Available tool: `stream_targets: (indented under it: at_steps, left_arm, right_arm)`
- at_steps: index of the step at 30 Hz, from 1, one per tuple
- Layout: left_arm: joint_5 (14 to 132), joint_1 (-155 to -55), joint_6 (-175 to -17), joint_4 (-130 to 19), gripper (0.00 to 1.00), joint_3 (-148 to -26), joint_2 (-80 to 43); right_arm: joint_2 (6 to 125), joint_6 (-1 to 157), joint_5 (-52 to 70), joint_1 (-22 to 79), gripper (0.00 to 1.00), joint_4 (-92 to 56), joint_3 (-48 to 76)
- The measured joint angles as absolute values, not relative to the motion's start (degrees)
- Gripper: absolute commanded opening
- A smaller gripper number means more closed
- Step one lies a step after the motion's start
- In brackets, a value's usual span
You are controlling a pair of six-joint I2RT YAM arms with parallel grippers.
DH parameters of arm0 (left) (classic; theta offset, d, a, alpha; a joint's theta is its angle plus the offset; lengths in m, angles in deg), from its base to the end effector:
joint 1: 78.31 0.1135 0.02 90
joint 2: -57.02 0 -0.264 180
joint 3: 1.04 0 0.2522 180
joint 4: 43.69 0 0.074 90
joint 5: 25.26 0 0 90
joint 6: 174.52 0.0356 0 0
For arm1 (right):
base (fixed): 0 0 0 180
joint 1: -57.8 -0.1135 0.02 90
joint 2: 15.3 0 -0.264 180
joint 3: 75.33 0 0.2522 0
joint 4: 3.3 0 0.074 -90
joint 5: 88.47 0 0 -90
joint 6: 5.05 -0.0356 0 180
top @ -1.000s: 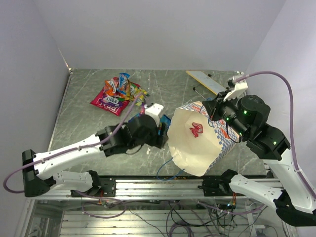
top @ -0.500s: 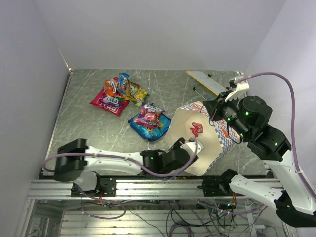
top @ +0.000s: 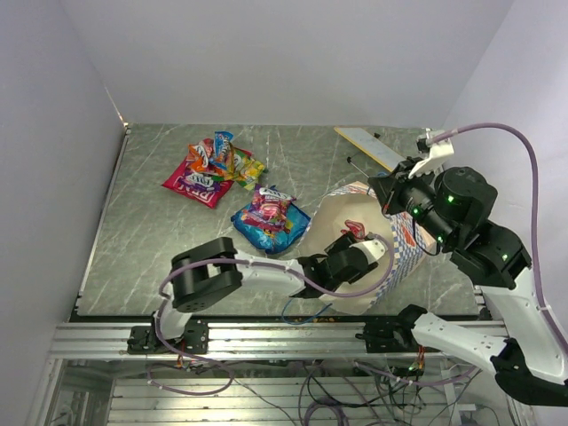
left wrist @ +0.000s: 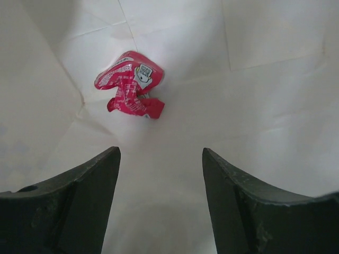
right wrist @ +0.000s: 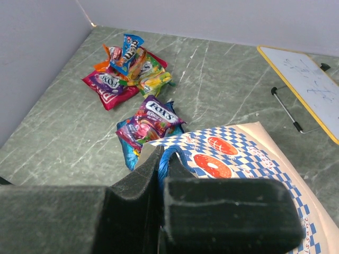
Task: Take the snacks out of the paper bag
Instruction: Take out the snack from the paper bag.
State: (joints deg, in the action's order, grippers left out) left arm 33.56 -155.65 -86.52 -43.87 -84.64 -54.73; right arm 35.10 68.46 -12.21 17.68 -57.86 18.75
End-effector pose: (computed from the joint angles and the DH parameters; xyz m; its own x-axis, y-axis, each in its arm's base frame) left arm 0.1127 -0.4176 0.1902 -0.1296 0.4407 -0.8883 0.7308 0.6479 0.2148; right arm 0.1131 0.0842 0.4706 -0.2654 0.1369 -0.9544 -0.3882 0.8909 0.2358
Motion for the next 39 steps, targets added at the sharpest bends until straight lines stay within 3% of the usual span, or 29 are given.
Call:
stream_targets:
  at_steps: [8, 16, 19, 22, 24, 30, 39]
  left_arm:
    - [30.46, -153.72, -82.50, -40.48, 0.92, -92.16, -65.76]
    - [26.26, -151.47, -79.85, -37.97, 0.87, -101.45, -73.98]
    - [25.87, -150.49, -79.04, -37.99, 0.79, -104.75, -76.71]
    - [25.52, -149.64, -78.26, -38.16, 0.47, -106.41, -78.38]
    - [25.26, -149.15, -77.64, -38.47, 0.37, -106.59, -78.59]
    - [25.96, -148.56, -76.66, -39.45, 0.19, -104.47, -76.52]
    - [35.75, -148.87, -82.61, -46.99, 0.09, -94.83, -61.96]
  right_arm:
    - [37.50, 68.48, -11.86, 17.68, 0.00, -60.92, 21.79]
    - [38.81, 69.13, -11.07, 17.68, 0.00, -64.59, 24.95]
    - [39.49, 69.62, -10.77, 17.68, 0.00, -65.44, 26.00]
    - [39.97, 70.40, -10.44, 17.68, 0.00, -65.75, 26.51]
    - [40.06, 70.80, -10.40, 17.68, 0.00, -66.10, 26.53]
    - [39.69, 71.17, -9.65, 17.68, 0.00, -65.51, 25.63]
    - [36.47, 70.51, -10.24, 17.68, 0.00, -61.16, 21.11]
